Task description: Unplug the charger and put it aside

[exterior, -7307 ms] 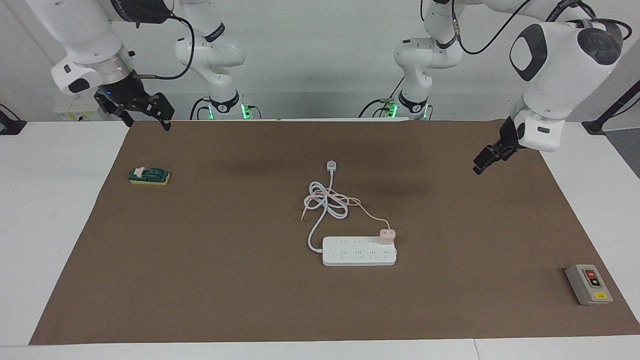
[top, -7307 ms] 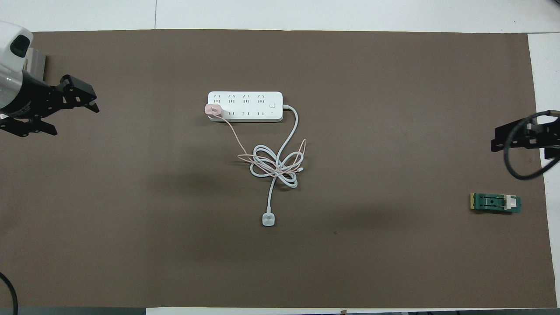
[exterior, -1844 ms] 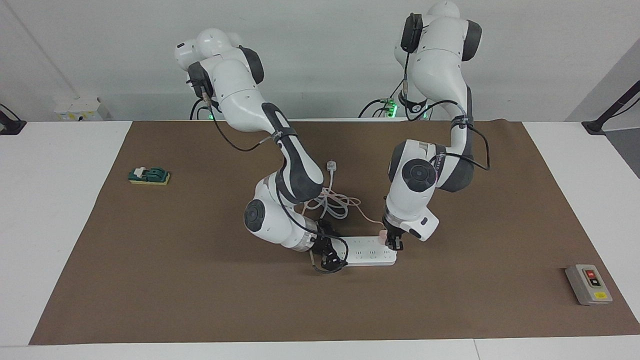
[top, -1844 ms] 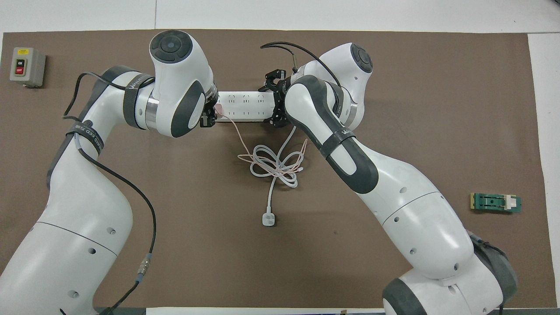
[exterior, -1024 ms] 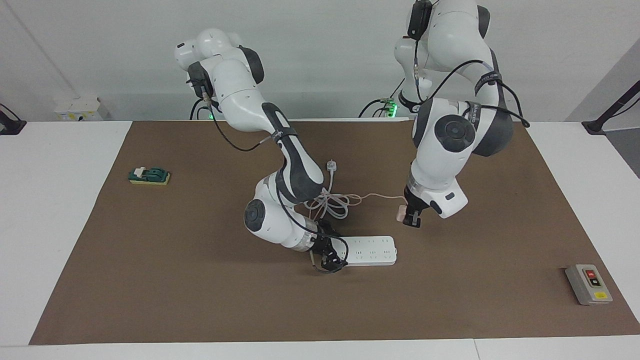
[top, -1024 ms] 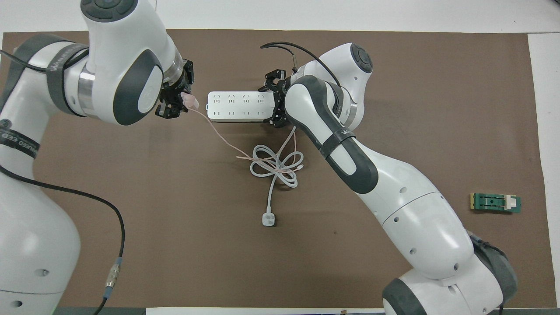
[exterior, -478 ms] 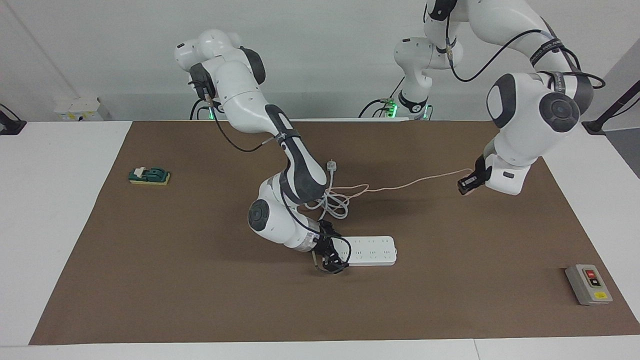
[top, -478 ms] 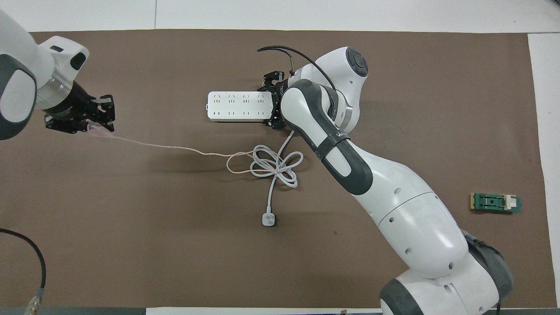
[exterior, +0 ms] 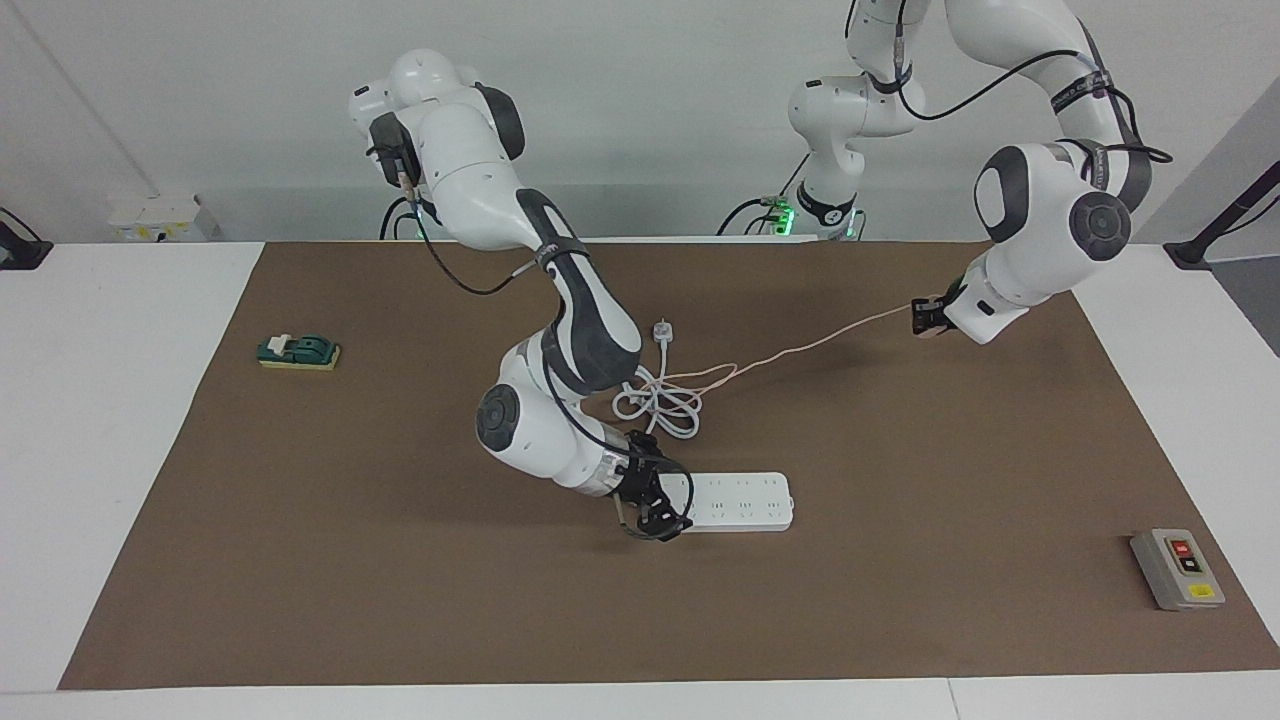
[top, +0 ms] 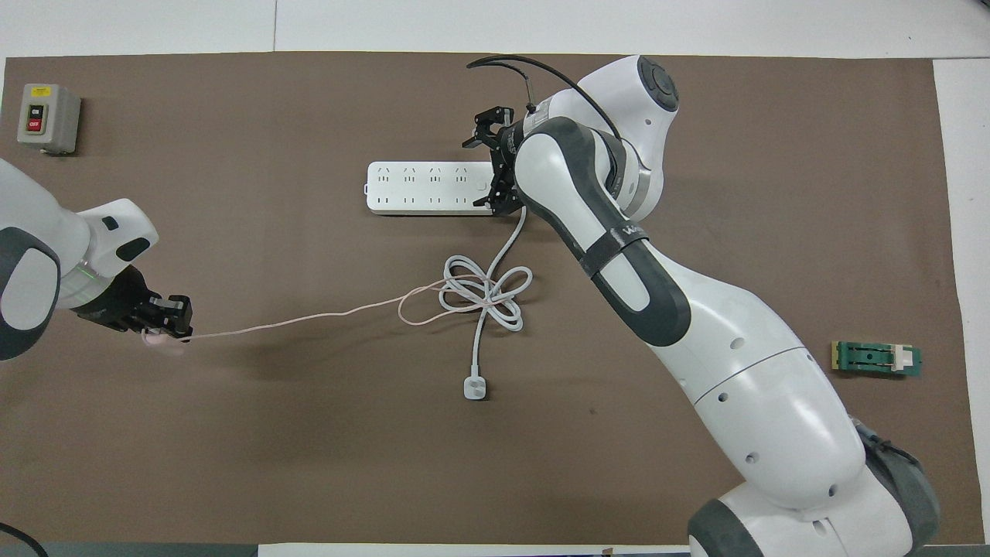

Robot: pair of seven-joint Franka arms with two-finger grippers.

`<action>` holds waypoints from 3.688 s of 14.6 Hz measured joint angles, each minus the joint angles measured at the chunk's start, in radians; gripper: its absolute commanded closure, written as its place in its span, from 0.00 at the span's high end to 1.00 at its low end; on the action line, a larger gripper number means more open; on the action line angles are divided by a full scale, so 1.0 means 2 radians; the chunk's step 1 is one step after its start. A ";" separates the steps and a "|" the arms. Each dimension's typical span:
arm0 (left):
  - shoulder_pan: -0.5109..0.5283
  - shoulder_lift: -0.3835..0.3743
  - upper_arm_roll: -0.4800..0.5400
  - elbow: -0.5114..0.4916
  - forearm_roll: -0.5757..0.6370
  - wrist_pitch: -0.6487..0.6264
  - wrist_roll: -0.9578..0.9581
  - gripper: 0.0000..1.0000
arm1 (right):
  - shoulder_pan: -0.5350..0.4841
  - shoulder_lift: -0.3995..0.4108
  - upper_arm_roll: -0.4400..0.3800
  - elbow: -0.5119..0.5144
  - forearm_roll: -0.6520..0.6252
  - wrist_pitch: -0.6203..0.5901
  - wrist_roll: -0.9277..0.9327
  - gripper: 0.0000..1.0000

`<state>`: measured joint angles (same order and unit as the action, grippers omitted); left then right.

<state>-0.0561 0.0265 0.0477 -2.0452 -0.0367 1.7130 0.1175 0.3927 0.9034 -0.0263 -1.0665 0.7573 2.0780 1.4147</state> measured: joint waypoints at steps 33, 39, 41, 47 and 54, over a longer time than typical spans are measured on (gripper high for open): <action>0.116 0.028 -0.006 0.192 -0.044 -0.055 0.024 1.00 | -0.145 -0.319 -0.091 -0.036 -0.315 -0.357 -0.778 1.00; 0.080 0.013 -0.014 0.274 -0.008 -0.122 -0.085 1.00 | -0.150 -0.442 -0.075 -0.175 -0.383 -0.365 -0.801 1.00; 0.080 -0.010 -0.015 0.271 -0.003 -0.134 -0.086 1.00 | -0.154 -0.468 -0.055 -0.218 -0.402 -0.344 -0.801 1.00; 0.079 -0.049 -0.017 0.234 0.003 -0.139 -0.085 1.00 | -0.174 -0.481 -0.035 -0.256 -0.407 -0.303 -0.799 1.00; 0.058 -0.062 -0.021 0.214 0.003 -0.138 -0.080 1.00 | -0.174 -0.481 -0.033 -0.256 -0.399 -0.302 -0.789 1.00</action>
<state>0.0607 -0.0974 0.0055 -1.6172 -0.0299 1.4362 -0.0432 0.0457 -0.0595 -0.0930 -1.5787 -0.0401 1.4742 -0.1636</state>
